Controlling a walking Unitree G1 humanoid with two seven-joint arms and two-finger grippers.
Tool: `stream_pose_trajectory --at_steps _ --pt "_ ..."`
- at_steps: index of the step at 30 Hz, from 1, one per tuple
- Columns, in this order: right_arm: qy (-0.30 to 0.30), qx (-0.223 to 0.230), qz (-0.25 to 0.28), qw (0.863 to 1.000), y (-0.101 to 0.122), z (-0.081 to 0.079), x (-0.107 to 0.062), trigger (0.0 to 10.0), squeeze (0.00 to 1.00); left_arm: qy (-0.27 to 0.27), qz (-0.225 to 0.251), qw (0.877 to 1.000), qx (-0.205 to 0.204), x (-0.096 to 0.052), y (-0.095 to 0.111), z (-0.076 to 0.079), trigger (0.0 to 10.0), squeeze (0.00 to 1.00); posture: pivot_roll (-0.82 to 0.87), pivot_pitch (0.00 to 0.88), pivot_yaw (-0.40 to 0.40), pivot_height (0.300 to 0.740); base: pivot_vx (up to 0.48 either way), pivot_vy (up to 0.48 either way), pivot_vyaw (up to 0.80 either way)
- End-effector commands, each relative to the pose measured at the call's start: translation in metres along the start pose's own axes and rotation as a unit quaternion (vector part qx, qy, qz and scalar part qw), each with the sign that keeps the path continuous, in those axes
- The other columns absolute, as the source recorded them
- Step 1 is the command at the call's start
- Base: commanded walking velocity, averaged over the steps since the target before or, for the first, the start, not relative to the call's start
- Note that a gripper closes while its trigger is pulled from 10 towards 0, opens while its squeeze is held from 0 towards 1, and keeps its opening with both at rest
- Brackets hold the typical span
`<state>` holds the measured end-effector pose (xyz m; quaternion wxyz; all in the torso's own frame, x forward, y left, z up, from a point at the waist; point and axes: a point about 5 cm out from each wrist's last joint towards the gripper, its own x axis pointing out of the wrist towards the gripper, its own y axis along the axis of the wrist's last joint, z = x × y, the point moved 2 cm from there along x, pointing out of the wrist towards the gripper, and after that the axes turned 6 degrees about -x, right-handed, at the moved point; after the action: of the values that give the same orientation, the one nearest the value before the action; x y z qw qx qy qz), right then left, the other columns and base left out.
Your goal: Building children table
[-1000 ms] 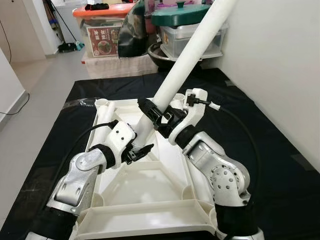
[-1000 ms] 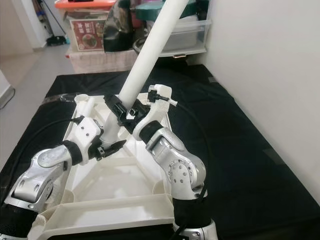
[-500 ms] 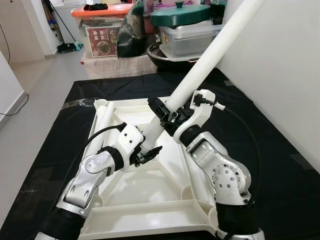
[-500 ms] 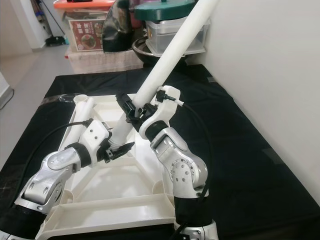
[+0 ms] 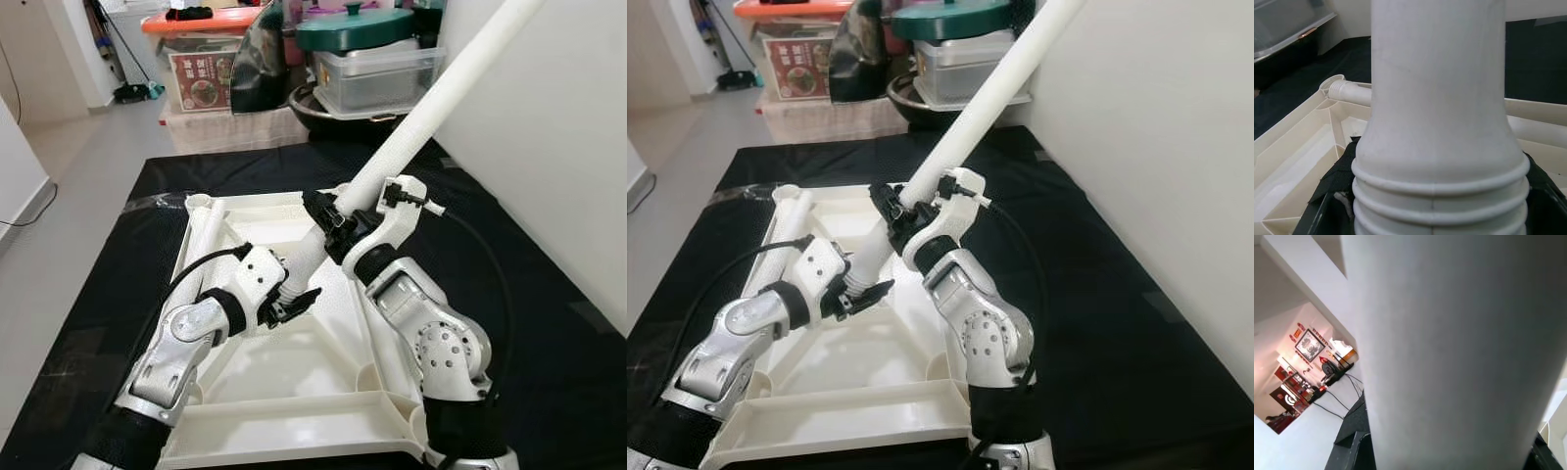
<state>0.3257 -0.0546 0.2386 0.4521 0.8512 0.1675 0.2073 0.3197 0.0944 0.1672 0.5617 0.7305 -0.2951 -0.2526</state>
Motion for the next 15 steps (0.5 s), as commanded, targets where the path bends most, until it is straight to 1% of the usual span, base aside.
stream_pose_trajectory --at_steps 1,2,3,5,6,7,10,11,12,13,14,15 --pt "0.039 0.070 0.009 0.997 -0.009 -0.028 0.007 0.0 0.00 -0.004 -0.011 1.000 0.011 0.001 -0.004 0.001 10.0 0.00 0.00 0.000 0.032 0.740 0.000 0.000 0.00" --pt "0.039 0.069 0.011 0.997 -0.008 -0.028 0.006 0.0 0.00 0.014 -0.016 1.000 0.018 0.000 -0.006 -0.008 10.0 1.00 0.00 0.000 0.032 0.740 0.000 0.000 0.00" --pt "0.039 0.069 0.011 0.997 -0.008 -0.028 0.006 0.0 0.00 0.014 -0.016 1.000 0.018 0.000 -0.006 -0.008 10.0 1.00 0.00 0.000 0.032 0.740 0.000 0.000 0.00" --pt "0.038 0.068 0.012 0.997 -0.007 -0.026 0.006 0.0 0.00 0.030 -0.017 0.999 0.024 -0.003 -0.006 -0.017 10.0 1.00 0.00 0.000 0.029 0.740 0.000 0.000 0.00" --pt "0.038 0.068 0.012 0.997 -0.007 -0.026 0.006 0.0 0.00 0.030 -0.017 0.999 0.024 -0.003 -0.006 -0.017 10.0 1.00 0.00 0.000 0.029 0.740 0.000 0.000 0.00" --pt "0.035 0.063 0.015 0.997 -0.005 -0.024 0.006 0.0 0.00 0.039 -0.012 0.999 0.025 -0.006 -0.004 -0.022 10.0 1.00 0.00 0.000 0.028 0.740 0.000 0.000 0.00" --pt "0.030 0.049 0.021 0.998 0.000 -0.019 0.006 0.0 0.00 0.042 0.000 0.999 0.016 -0.011 0.001 -0.024 10.0 1.00 0.00 0.000 0.028 0.740 0.000 0.000 0.00" --pt "0.025 0.038 0.024 0.999 0.003 -0.015 0.006 0.0 0.00 0.042 0.008 0.999 0.003 -0.015 0.003 -0.024 10.0 1.00 0.01 0.000 0.028 0.740 0.000 0.000 0.00" --pt "0.025 0.038 0.024 0.999 0.003 -0.015 0.006 0.0 0.00 0.042 0.008 0.999 0.003 -0.015 0.003 -0.024 10.0 1.00 0.01 0.000 0.028 0.740 0.000 0.000 0.00" --pt "0.019 0.021 0.024 0.999 0.006 -0.011 0.007 0.0 0.00 0.042 0.014 0.999 -0.007 -0.019 0.005 -0.024 10.0 1.00 0.00 0.000 0.027 0.740 0.000 0.000 0.00" --pt "0.009 -0.013 0.030 0.999 0.013 -0.005 0.007 0.0 0.00 0.045 0.027 0.998 -0.024 -0.027 0.009 -0.024 10.0 1.00 0.01 0.000 0.025 0.740 0.000 0.000 0.00" --pt "0.009 -0.013 0.030 0.999 0.013 -0.005 0.007 0.0 0.00 0.045 0.027 0.998 -0.024 -0.027 0.009 -0.024 10.0 1.00 0.01 0.000 0.025 0.740 0.000 0.000 0.00"
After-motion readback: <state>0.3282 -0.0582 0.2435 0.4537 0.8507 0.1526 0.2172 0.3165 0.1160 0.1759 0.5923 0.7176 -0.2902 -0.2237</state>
